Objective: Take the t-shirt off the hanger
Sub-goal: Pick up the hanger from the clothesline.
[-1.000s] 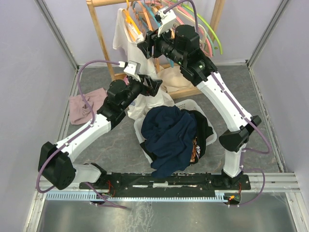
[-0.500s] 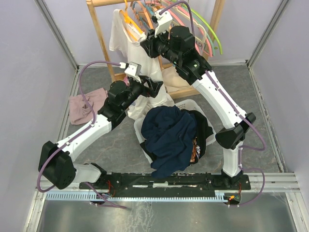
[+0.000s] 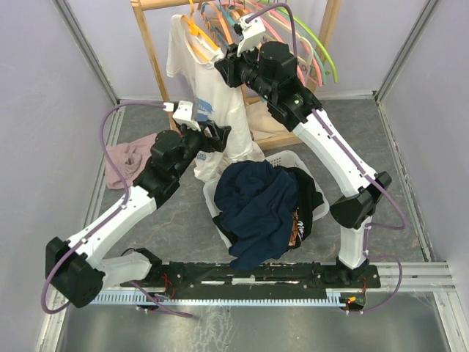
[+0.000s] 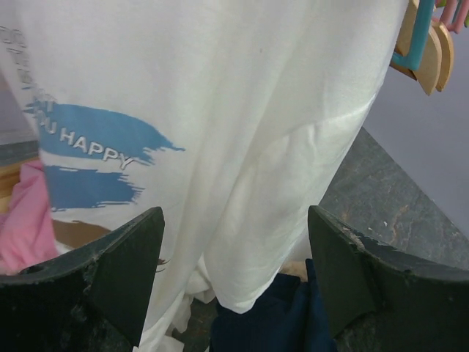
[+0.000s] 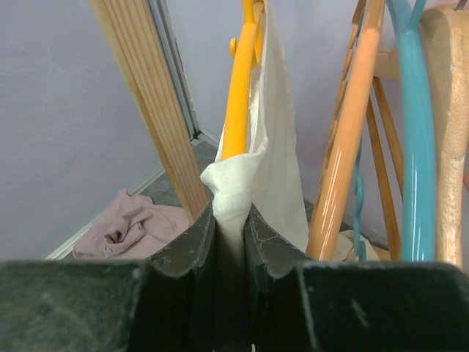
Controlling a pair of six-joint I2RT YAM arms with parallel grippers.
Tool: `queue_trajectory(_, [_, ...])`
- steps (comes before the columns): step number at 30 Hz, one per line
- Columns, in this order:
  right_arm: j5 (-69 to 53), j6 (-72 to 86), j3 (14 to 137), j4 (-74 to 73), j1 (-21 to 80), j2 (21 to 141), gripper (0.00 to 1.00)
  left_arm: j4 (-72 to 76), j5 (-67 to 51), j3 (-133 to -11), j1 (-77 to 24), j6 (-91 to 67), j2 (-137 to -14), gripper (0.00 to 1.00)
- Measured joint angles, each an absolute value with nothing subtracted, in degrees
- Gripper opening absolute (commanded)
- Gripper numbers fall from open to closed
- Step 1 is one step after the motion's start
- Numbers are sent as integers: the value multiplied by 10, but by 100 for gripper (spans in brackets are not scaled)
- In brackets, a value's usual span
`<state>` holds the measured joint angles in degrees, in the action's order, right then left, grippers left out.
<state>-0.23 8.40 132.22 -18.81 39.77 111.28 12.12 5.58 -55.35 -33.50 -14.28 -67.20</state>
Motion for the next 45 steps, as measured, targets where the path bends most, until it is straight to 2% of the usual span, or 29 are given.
queue_trajectory(8, [17,99,1253,-132,398,1058,2,84,105,-519,-335,-143,-591,85])
queue_trajectory(21, [44,101,1180,-76,395,982,2,54,139,-512,-335,-143,-565,85])
queue_trajectory(45, [18,99,1194,11,398,1008,2,30,161,-513,-335,-143,-558,85])
